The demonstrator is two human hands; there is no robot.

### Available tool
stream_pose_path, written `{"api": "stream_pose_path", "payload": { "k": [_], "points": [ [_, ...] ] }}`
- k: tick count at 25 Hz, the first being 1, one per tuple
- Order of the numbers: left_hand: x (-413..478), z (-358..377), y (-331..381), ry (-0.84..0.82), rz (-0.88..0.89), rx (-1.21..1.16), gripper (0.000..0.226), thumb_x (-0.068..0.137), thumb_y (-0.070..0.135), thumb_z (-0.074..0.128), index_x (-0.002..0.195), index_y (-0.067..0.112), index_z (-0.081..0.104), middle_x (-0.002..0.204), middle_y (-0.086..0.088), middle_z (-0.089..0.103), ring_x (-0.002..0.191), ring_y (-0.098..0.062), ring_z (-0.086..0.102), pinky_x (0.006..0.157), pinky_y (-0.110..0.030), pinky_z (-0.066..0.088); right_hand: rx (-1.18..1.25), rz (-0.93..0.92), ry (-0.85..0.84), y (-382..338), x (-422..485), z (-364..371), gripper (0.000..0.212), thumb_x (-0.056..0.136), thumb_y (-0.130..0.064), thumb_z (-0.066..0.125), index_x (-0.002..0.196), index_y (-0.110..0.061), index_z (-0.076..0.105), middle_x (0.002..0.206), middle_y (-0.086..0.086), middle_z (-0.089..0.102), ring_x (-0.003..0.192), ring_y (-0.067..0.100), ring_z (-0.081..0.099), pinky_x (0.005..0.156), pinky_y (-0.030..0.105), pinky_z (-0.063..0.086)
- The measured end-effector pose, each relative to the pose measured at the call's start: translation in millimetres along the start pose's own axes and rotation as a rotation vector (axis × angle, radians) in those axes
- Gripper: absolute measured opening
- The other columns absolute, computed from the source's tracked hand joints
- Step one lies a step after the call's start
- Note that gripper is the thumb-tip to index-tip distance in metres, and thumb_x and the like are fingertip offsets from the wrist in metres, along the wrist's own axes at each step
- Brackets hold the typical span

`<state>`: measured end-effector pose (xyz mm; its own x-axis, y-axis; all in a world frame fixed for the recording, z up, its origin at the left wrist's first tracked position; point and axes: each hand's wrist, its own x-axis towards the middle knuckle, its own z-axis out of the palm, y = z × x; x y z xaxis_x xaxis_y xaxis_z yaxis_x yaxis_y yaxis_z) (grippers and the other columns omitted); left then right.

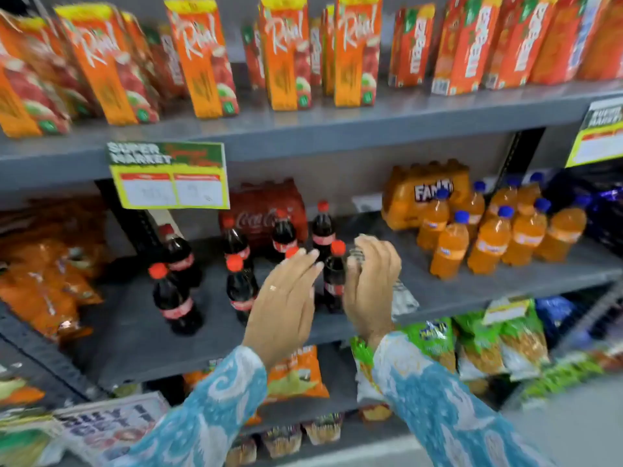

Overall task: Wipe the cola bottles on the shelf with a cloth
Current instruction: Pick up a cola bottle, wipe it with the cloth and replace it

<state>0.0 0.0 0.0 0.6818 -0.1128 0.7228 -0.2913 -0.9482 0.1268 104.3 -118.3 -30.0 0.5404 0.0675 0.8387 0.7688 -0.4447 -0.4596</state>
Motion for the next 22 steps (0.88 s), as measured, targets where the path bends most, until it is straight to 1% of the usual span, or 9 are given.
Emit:
{"api": "stream_pose_path", "payload": {
  "k": [2, 4, 8, 11, 13, 15, 17, 20, 22],
  "points": [
    [28, 24, 3, -0.098, -0.103, -0.08, 0.039, 0.092, 0.013, 0.041, 0.127, 0.0, 0.054, 0.134, -0.018, 0.055, 0.129, -0.029, 0.043, 0.112, -0.02, 0.016, -0.108, 0.133, -0.128, 44, -4, 9, 0.036, 0.101, -0.021, 0.032, 0.116, -0.001, 0.057, 0.113, 0.02, 0.062, 0.104, 0.04, 0.057, 0.097, 0.041, 0.038],
    [58, 40, 5, -0.172, -0.289, -0.167, 0.04, 0.09, 0.011, 0.047, 0.127, -0.002, 0.053, 0.136, -0.02, 0.052, 0.131, -0.032, 0.043, 0.11, -0.016, 0.013, -0.211, 0.254, -0.361, 81, -2, 20, 0.038, 0.086, -0.012, 0.041, 0.116, 0.0, 0.062, 0.112, 0.021, 0.065, 0.104, 0.04, 0.06, 0.095, 0.038, 0.045],
    [86, 72, -4, -0.314, -0.603, -0.191, 0.058, 0.086, 0.01, 0.059, 0.139, 0.001, 0.036, 0.143, -0.022, 0.042, 0.134, -0.033, 0.037, 0.107, -0.026, 0.019, -0.342, 0.232, -0.696, 119, -3, 45, 0.066, 0.077, -0.031, 0.022, 0.13, -0.012, 0.055, 0.133, 0.012, 0.057, 0.126, 0.032, 0.047, 0.106, 0.041, 0.038],
    [91, 82, -5, -0.354, -0.876, -0.287, 0.064, 0.088, 0.023, 0.06, 0.144, 0.011, 0.03, 0.134, -0.016, 0.05, 0.125, -0.033, 0.045, 0.102, -0.032, 0.033, -0.424, 0.357, -0.834, 121, -3, 46, 0.051, 0.089, -0.028, 0.034, 0.133, -0.006, 0.047, 0.138, 0.013, 0.049, 0.133, 0.031, 0.036, 0.111, 0.042, 0.027],
    [90, 85, -2, -0.344, -0.931, -0.365, 0.048, 0.089, 0.027, 0.059, 0.132, 0.012, 0.046, 0.12, -0.011, 0.06, 0.115, -0.03, 0.052, 0.097, -0.032, 0.039, -0.484, 0.372, -0.837, 121, -6, 48, 0.044, 0.094, -0.026, 0.045, 0.131, -0.003, 0.044, 0.139, 0.014, 0.046, 0.133, 0.031, 0.033, 0.111, 0.04, 0.025],
    [89, 90, -3, -0.288, -0.943, -0.421, 0.032, 0.09, 0.031, 0.057, 0.112, 0.009, 0.058, 0.106, -0.01, 0.065, 0.106, -0.03, 0.057, 0.095, -0.036, 0.043, -0.484, 0.355, -0.854, 117, -3, 46, 0.043, 0.096, -0.02, 0.045, 0.135, -0.004, 0.039, 0.143, 0.014, 0.041, 0.134, 0.031, 0.032, 0.111, 0.04, 0.025],
    [88, 92, -1, -0.231, -0.929, -0.415, 0.031, 0.09, 0.034, 0.057, 0.101, 0.005, 0.061, 0.099, -0.013, 0.067, 0.1, -0.031, 0.059, 0.092, -0.04, 0.045, -0.412, 0.441, -0.834, 109, 4, 40, 0.041, 0.095, -0.01, 0.043, 0.135, -0.008, 0.041, 0.139, 0.017, 0.047, 0.127, 0.035, 0.043, 0.103, 0.039, 0.034],
    [89, 88, 3, -0.175, -0.828, -0.412, 0.031, 0.089, 0.035, 0.059, 0.098, 0.006, 0.064, 0.093, -0.01, 0.07, 0.094, -0.026, 0.062, 0.089, -0.037, 0.046, -0.156, 0.701, -0.514, 86, 15, 18, 0.049, 0.092, -0.004, 0.045, 0.139, -0.017, 0.044, 0.117, 0.026, 0.063, 0.105, 0.044, 0.056, 0.085, 0.041, 0.042],
    [95, 78, 4, -0.084, -0.777, -0.536, 0.025, 0.087, 0.034, 0.061, 0.094, 0.012, 0.068, 0.088, -0.003, 0.072, 0.091, -0.019, 0.066, 0.089, -0.036, 0.049, -0.012, 0.766, -0.23, 71, 20, -3, 0.049, 0.091, -0.001, 0.05, 0.138, -0.015, 0.048, 0.113, 0.025, 0.066, 0.101, 0.04, 0.059, 0.084, 0.034, 0.039]
  ]
}}
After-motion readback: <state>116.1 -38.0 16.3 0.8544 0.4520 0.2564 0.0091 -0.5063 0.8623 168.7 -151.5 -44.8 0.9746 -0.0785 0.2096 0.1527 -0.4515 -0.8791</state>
